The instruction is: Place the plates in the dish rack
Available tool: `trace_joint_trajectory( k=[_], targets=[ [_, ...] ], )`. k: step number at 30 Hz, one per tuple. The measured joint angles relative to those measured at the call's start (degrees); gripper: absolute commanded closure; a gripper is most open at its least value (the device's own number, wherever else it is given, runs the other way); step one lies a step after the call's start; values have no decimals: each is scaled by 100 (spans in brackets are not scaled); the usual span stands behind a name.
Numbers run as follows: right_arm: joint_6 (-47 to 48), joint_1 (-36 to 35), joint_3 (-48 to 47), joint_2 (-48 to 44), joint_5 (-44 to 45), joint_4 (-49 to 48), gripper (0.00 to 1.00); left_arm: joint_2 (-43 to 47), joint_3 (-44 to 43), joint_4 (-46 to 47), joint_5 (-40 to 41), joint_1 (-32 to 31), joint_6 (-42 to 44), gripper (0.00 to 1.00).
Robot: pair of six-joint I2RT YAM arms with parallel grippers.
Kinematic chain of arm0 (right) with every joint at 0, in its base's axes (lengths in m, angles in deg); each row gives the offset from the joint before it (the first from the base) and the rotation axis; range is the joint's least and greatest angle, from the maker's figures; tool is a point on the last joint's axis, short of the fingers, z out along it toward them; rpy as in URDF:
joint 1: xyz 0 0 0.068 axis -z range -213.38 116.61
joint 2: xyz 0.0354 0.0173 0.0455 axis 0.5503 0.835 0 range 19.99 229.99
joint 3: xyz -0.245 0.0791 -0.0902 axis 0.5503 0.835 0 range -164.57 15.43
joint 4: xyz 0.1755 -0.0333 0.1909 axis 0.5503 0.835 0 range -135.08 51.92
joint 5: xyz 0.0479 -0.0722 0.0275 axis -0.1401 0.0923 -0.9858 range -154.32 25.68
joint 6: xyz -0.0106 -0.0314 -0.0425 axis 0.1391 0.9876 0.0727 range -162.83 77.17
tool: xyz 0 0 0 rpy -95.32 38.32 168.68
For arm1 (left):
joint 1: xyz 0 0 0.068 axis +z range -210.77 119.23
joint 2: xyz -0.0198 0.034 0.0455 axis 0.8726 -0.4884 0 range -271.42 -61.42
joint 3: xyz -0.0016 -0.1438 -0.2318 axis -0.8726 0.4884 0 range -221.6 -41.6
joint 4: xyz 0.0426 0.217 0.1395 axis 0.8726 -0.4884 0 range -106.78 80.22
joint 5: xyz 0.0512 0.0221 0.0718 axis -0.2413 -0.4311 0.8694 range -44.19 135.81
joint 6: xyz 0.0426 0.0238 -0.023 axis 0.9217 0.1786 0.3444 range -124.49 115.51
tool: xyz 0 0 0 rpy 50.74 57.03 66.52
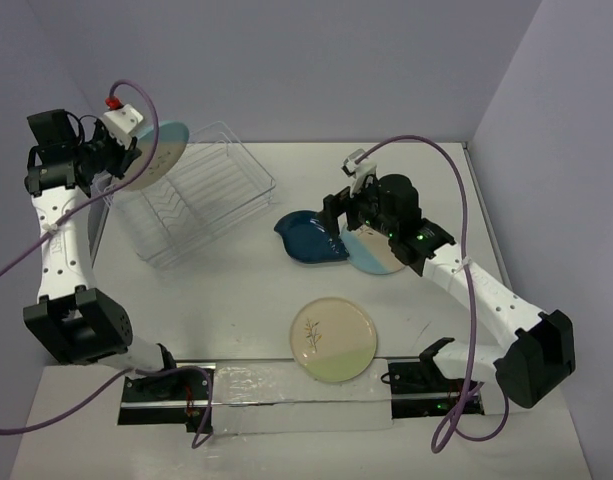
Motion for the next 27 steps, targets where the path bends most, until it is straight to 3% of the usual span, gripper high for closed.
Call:
trace_joint_trajectory(
  k=[13, 27],
  targets=[
    [-15, 35, 287, 131, 151, 0, 2, -1232, -548, -360, -27, 388, 1019, 100],
    [-21, 37, 285, 555, 149, 11, 2, -1626, -737, -401, 99, 420, 1386, 100]
  ],
)
